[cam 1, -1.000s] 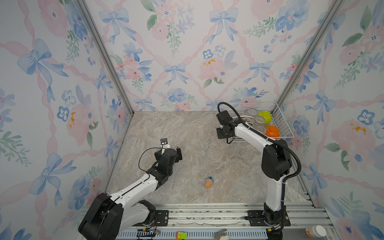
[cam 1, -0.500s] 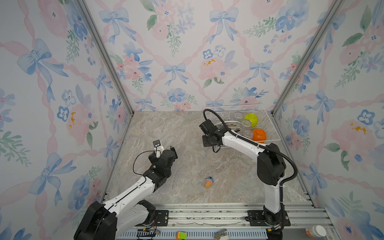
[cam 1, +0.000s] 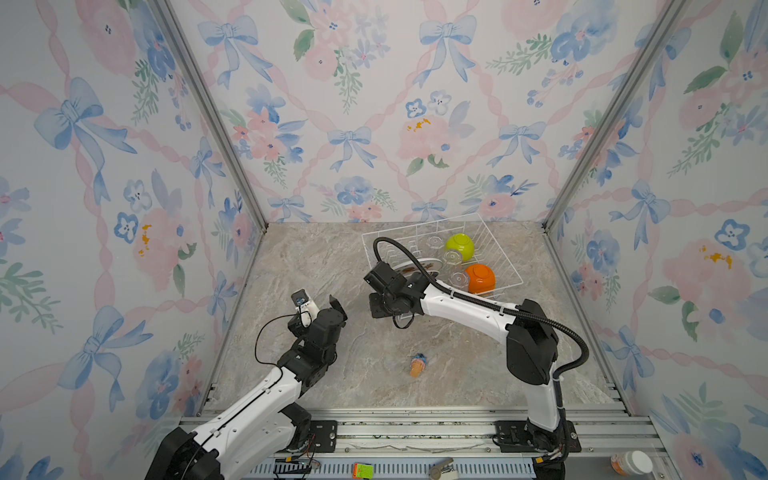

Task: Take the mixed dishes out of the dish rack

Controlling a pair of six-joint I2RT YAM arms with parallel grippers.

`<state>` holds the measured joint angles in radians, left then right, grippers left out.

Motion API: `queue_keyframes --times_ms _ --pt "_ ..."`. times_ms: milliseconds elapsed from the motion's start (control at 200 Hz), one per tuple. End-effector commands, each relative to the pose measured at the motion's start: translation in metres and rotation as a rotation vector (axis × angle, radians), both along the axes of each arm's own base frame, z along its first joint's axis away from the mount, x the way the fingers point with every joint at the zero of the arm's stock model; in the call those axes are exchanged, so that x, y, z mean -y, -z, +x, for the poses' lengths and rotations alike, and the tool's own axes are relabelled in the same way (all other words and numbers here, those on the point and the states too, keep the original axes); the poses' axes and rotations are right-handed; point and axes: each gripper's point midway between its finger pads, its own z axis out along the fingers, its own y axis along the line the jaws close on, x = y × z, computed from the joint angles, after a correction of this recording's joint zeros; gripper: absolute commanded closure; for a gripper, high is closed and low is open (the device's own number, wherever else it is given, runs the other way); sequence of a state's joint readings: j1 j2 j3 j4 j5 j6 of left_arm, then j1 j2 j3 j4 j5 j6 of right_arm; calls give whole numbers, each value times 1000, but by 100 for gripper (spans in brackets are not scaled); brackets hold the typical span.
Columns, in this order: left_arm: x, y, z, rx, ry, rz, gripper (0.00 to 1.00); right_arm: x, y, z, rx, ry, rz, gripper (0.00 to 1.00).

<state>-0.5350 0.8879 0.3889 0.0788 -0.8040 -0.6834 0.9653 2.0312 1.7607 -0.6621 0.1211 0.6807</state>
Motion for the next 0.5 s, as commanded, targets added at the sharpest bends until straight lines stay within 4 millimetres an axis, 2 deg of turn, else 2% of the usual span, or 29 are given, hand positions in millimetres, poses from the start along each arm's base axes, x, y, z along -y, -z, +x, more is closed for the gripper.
queue_keyframes --times_ms 0,115,165,255,365,495 --pt "-3 4 0 -11 -14 4 2 -30 -47 4 51 -48 154 62" --pt "-3 5 0 -16 -19 9 2 -32 -71 3 75 -73 205 45" --pt "-3 6 0 -15 -18 6 2 -31 -84 4 86 -82 228 41" --pt "-2 5 0 -10 -14 2 2 -16 -103 14 99 -65 254 38" --pt "-2 6 1 -6 -10 3 2 24 -124 33 161 -32 215 37" --pt "0 8 2 -9 5 20 2 90 -145 53 222 48 163 33"
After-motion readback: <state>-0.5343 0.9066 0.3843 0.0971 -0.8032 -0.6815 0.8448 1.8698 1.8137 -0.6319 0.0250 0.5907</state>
